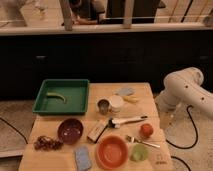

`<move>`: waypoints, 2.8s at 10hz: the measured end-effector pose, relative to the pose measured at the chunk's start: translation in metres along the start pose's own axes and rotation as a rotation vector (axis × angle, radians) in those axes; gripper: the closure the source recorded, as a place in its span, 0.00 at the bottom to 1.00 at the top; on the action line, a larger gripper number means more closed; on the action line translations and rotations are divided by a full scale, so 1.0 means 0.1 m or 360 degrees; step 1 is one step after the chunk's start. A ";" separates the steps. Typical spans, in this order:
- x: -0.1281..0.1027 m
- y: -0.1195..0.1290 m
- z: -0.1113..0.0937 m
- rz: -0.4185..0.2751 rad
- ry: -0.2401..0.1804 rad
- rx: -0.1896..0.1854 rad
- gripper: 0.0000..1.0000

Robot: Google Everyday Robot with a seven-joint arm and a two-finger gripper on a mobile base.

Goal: Place apple in tray

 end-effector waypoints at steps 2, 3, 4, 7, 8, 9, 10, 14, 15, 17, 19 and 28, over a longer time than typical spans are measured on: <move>-0.04 0.03 0.13 -0.0021 -0.0017 -0.0023 0.20; -0.05 0.04 0.22 -0.0030 -0.0034 -0.0031 0.20; -0.06 0.04 0.22 -0.0032 -0.0044 -0.0033 0.20; -0.08 0.08 0.33 -0.0064 -0.0070 -0.0053 0.20; -0.12 0.10 0.44 -0.0103 -0.0071 -0.0058 0.20; -0.15 0.11 0.53 -0.0127 -0.0075 -0.0065 0.20; -0.15 0.12 0.55 -0.0135 -0.0077 -0.0067 0.20; -0.21 0.19 0.66 -0.0188 -0.0113 -0.0095 0.20; -0.22 0.22 0.75 -0.0210 -0.0122 -0.0100 0.20; -0.23 0.26 0.88 -0.0240 -0.0139 -0.0108 0.20; -0.24 0.28 0.91 -0.0255 -0.0154 -0.0114 0.20; -0.24 0.32 1.16 -0.0411 -0.0200 -0.0114 0.20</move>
